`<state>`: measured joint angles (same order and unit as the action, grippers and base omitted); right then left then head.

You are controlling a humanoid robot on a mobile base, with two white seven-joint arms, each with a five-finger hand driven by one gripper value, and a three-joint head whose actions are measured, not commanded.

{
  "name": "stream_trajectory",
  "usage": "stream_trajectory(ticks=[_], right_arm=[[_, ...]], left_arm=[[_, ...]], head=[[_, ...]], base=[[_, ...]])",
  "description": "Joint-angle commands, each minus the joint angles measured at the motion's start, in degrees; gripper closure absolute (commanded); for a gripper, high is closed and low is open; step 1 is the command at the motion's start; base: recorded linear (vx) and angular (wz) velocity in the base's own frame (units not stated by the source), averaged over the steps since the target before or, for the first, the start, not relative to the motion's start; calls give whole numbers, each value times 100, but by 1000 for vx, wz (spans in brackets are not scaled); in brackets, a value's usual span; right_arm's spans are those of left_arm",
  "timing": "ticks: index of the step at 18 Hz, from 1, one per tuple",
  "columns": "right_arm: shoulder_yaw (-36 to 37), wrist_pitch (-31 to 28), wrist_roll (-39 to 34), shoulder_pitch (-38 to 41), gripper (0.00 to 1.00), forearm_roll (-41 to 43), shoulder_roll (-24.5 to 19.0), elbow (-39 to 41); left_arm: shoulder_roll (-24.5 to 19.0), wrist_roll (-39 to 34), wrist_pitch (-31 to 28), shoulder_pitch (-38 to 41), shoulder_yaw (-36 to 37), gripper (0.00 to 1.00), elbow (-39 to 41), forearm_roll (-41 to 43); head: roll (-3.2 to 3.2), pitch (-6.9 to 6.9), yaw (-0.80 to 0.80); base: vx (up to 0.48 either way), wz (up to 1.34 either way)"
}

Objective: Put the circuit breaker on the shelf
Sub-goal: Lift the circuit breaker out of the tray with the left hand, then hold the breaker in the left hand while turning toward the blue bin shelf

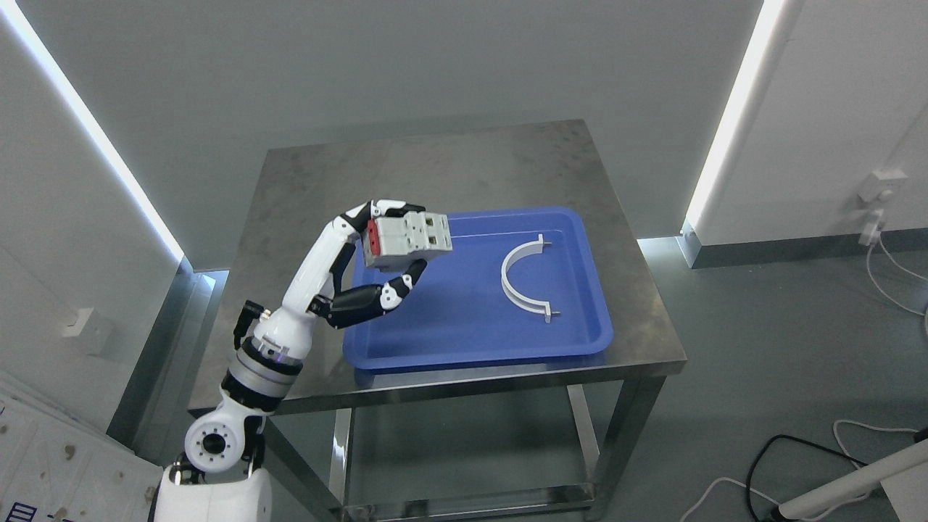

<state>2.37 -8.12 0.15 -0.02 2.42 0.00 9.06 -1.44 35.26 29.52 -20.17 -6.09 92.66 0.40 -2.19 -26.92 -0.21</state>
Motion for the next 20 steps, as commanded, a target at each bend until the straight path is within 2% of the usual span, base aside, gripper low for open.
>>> stream_trajectory(ticks=[1, 15, 20], right_arm=[[0, 540, 3, 90, 0, -4, 100, -1], [0, 540, 3, 90, 0, -4, 100, -1], [0, 540, 3, 90, 0, -4, 100, -1]], left_arm=[[44, 192, 406, 954, -594, 86, 507, -347], [44, 201, 511, 1077, -630, 85, 525, -347], [44, 183, 564, 806, -279, 86, 533, -330]], head=[[0, 0, 0], [0, 0, 0], [0, 0, 0]], base=[[-313, -80], [-449, -190], [-517, -124]])
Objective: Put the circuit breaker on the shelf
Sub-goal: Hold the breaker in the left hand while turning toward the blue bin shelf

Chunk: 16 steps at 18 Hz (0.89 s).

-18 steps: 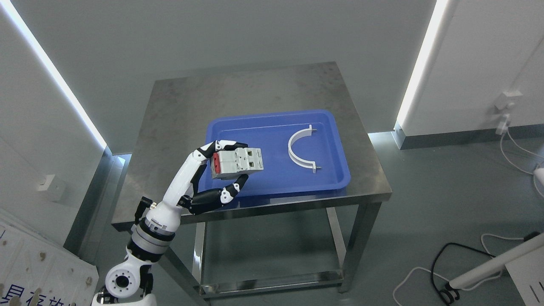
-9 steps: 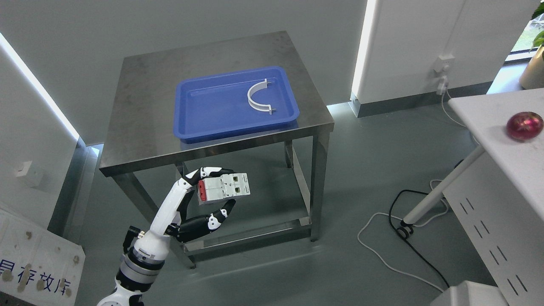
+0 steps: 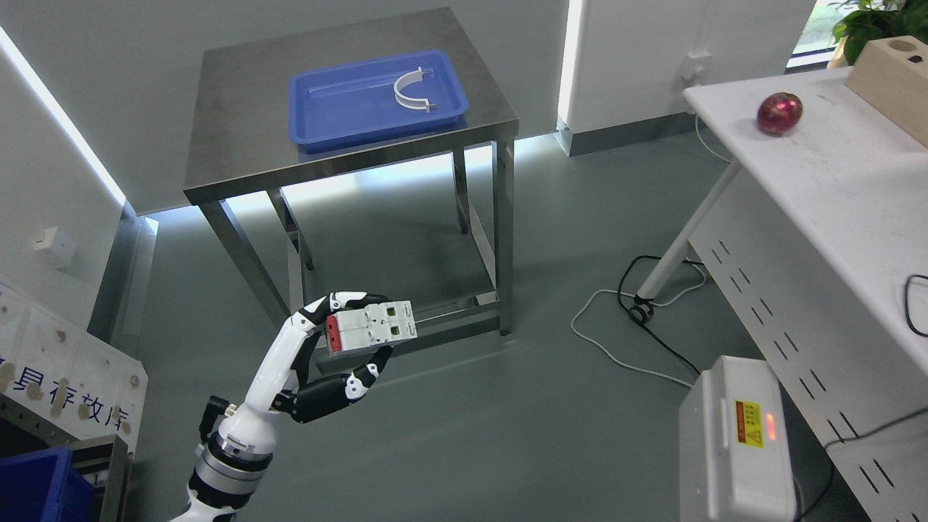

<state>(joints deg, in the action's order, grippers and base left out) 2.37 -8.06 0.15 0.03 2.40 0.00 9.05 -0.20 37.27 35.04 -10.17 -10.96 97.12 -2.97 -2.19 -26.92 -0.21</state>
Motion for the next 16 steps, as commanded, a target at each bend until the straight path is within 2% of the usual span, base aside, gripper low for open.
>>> stream_trajectory(ticks=[1, 5, 6, 9, 11, 14, 16], right_arm=[[0, 534, 3, 85, 0, -3, 100, 0], [0, 534, 3, 85, 0, 6, 100, 0], [0, 534, 3, 85, 0, 6, 100, 0], [0, 534, 3, 85, 0, -3, 100, 0], [0, 534, 3, 85, 0, 6, 100, 0], [0, 534, 3, 85, 0, 6, 100, 0], [0, 534, 3, 85, 0, -3, 100, 0]], left_arm=[[-80, -18, -50, -309, 217, 86, 79, 42], [-80, -9, -103, -371, -90, 85, 79, 51], [-80, -1, -94, -380, -134, 85, 79, 51], [-541, 8, -33, -442, -152, 85, 79, 51], [-587, 26, -15, -485, -135, 85, 88, 51], [-569, 508, -85, -1151, 434, 85, 88, 51], [-386, 509, -348, -1652, 884, 85, 88, 339]], head=[[0, 0, 0], [0, 0, 0], [0, 0, 0], [0, 0, 0], [0, 0, 0], [0, 0, 0], [0, 0, 0]], base=[[-469, -297], [-419, 166], [-322, 915], [-312, 1124], [-292, 1794], [-283, 1887], [-267, 1885]])
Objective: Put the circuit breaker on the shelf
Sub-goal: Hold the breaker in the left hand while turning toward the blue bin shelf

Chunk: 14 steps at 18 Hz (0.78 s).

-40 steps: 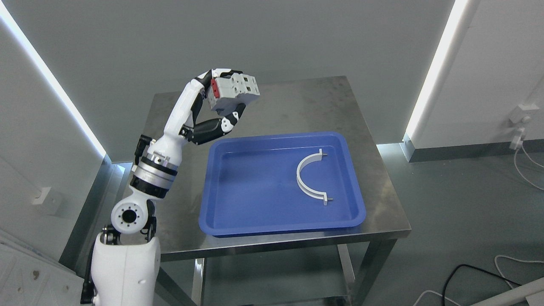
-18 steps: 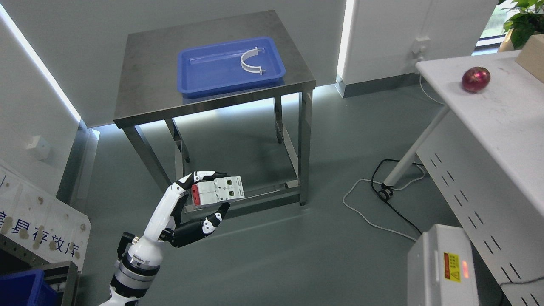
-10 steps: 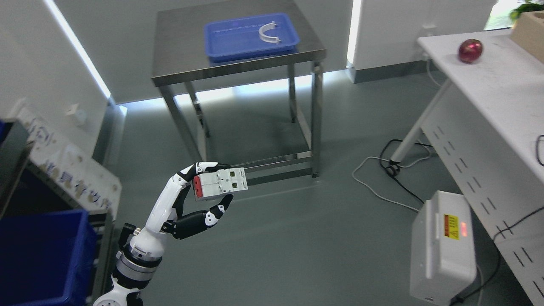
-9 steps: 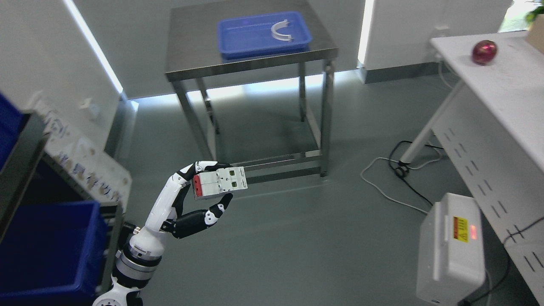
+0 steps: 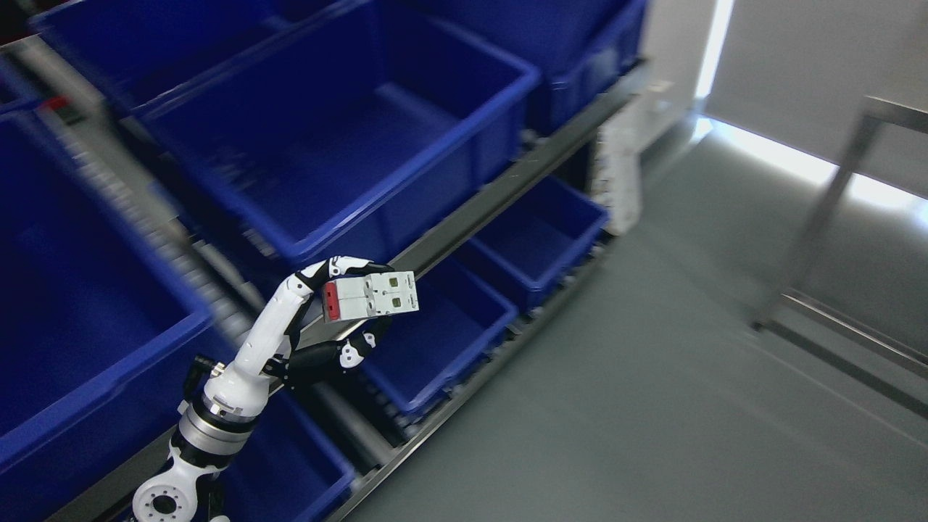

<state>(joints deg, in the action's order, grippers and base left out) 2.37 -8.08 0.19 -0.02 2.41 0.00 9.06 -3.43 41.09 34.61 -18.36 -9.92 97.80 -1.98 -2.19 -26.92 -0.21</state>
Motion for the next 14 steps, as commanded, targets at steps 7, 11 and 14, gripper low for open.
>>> stream_trajectory(ticks=[7, 11, 14], right_arm=[[0, 536, -1, 90, 0, -4, 100, 8], [0, 536, -1, 90, 0, -4, 100, 0], [0, 536, -1, 90, 0, 5, 100, 0]], left_arm=[[177, 198, -1456, -2109, 554, 85, -295, 2041], [-728, 242, -1492, -3031, 535, 83, -1252, 2510], [-791, 242, -1501, -3559, 544, 83, -2315, 3000]], head=[[0, 0, 0], [0, 0, 0], [0, 0, 0]], base=[[-196, 1469], [-5, 508], [18, -17]])
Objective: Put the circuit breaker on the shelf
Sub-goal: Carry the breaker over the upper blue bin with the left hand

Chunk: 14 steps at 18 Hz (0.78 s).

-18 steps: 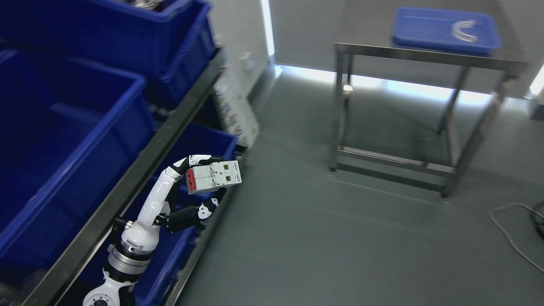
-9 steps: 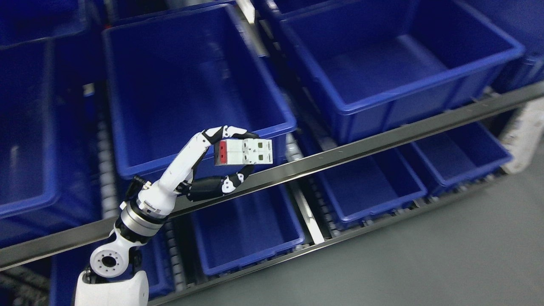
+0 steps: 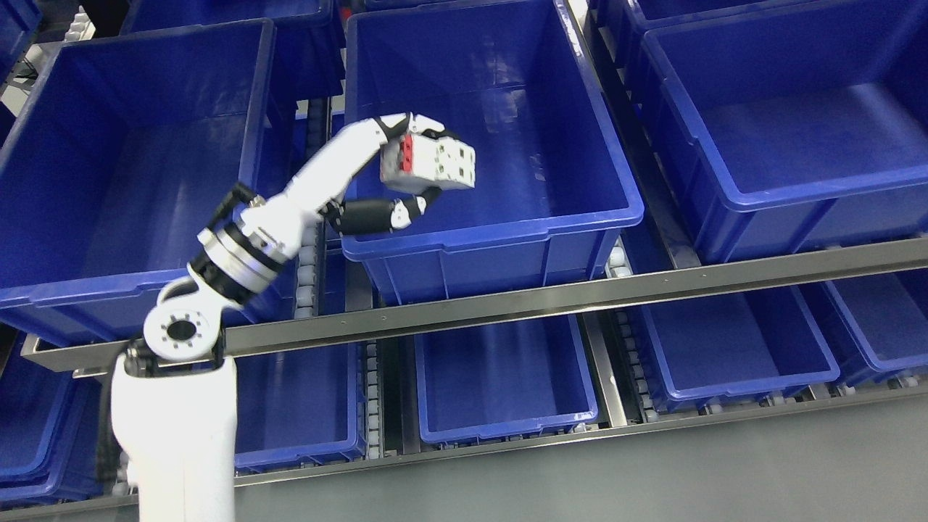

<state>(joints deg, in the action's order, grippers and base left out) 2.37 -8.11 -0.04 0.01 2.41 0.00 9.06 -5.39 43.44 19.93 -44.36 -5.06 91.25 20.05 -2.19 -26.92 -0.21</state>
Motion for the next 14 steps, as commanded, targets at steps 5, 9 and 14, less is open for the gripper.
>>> stream_trajectory(ticks=[5, 9, 14], right_arm=[[0, 538, 21, 87, 0, 5, 100, 0], [0, 538, 21, 87, 0, 5, 100, 0], [0, 538, 21, 87, 0, 5, 100, 0]], left_arm=[[-613, 7, 46, -2074, 346, 83, -3523, 1703], [-525, -20, 46, -2752, 655, 82, -4895, 2020], [-306, -64, 28, -3009, 752, 82, -5671, 2355]], head=[[0, 1, 0], [0, 1, 0], [0, 2, 0]], base=[[11, -93], [2, 1], [-2, -12]])
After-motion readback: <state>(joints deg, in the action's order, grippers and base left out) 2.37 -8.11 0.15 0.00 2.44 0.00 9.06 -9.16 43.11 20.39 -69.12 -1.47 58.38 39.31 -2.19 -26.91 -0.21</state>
